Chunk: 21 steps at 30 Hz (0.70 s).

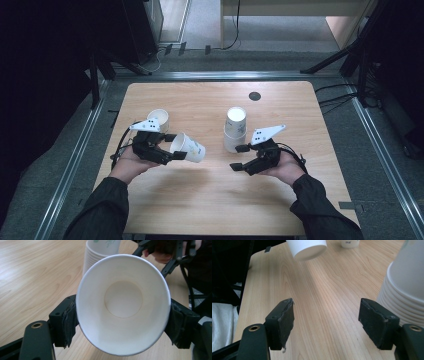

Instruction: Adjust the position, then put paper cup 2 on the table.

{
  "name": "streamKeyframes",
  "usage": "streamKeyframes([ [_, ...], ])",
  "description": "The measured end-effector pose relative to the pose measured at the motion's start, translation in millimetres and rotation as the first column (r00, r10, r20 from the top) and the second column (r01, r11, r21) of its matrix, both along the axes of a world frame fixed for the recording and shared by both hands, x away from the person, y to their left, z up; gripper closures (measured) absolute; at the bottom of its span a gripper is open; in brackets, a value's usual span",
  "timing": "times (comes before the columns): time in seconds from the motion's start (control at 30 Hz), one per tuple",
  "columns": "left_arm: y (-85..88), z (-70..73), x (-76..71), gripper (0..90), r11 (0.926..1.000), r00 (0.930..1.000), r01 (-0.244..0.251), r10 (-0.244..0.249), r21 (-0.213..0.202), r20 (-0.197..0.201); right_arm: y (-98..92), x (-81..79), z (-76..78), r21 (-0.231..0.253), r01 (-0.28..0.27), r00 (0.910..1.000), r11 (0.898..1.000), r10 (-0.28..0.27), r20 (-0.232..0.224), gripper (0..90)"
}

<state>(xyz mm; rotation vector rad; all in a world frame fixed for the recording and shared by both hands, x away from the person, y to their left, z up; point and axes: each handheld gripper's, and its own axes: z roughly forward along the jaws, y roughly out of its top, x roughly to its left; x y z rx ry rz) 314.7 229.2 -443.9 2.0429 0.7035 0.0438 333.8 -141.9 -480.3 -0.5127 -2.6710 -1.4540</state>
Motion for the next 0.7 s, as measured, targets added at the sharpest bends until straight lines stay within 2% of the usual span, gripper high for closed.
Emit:
streamKeyframes([
  [0.17,7.6,-0.2,0.3,22.4,0.9986,0.9999,-0.012,0.012,0.051,-0.008,-4.1,-1.2,-2.6,-0.029,0.026,0.9996,0.999,-0.026,0.013,29.4],
  [0.3,16.2,5.0,1.1,22.4,0.9945,0.9995,-0.031,0.031,0.1,-0.004,-3.3,1.5,-4.2,-0.049,0.057,0.9983,0.997,-0.057,0.014,29.7],
  [0.4,25.1,10.0,1.4,22.5,0.9903,0.9988,-0.047,0.048,0.131,-0.004,-2.6,1.1,-4.5,-0.05,0.054,0.9985,0.997,-0.054,0.008,29.7],
  [0.63,44.9,15.1,4.0,22.6,0.9727,0.9969,-0.072,0.078,0.221,-0.014,-3.1,2.1,-4.5,-0.042,0.064,0.9979,0.997,-0.064,0.004,29.6],
  [0.7,49.4,14.6,5.7,22.7,0.965,0.9959,-0.078,0.087,0.25,-0.023,-3.2,2.5,-4.6,-0.043,0.066,0.9978,0.997,-0.066,0.003,29.6],
])
